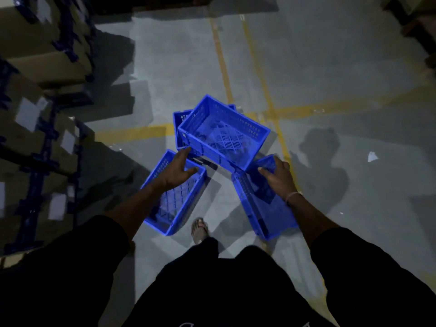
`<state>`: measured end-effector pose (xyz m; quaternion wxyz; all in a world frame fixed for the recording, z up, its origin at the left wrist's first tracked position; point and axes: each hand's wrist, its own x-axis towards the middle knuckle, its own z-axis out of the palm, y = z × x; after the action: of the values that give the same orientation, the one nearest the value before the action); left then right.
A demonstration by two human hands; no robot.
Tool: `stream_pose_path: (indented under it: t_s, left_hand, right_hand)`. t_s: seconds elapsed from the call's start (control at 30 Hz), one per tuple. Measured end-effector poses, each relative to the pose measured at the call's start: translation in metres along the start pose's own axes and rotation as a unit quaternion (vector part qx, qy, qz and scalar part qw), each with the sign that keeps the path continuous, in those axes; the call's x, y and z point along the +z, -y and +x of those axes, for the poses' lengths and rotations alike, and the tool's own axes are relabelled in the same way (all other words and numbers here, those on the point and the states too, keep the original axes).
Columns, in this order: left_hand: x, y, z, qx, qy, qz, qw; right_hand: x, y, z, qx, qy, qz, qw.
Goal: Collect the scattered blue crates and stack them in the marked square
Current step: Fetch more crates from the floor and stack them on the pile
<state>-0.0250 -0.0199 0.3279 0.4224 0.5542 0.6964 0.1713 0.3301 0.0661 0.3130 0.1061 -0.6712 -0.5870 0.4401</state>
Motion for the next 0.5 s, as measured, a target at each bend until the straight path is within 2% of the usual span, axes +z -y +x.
stream_pose_path:
  t_s: [0.13, 0.27, 0.5]
  left_hand:
    - [-0.035, 0.007, 0.064, 0.033, 0.024, 0.048, 0.998]
    - [-0.053, -0.002, 0.116, 0.014, 0.026, 0.069, 0.997]
    - [-0.047, 0.012, 0.218, 0.003, 0.051, 0.125, 0.991]
  right_hand:
    - [0.005, 0.028, 0.039, 0.01, -0.002, 0.018, 1.0]
    - [0.004, 0.041, 0.088, 0.03, 0.011, 0.037, 0.999]
    - [0.015, 0.02, 0.18, 0.064, 0.013, 0.054, 0.996]
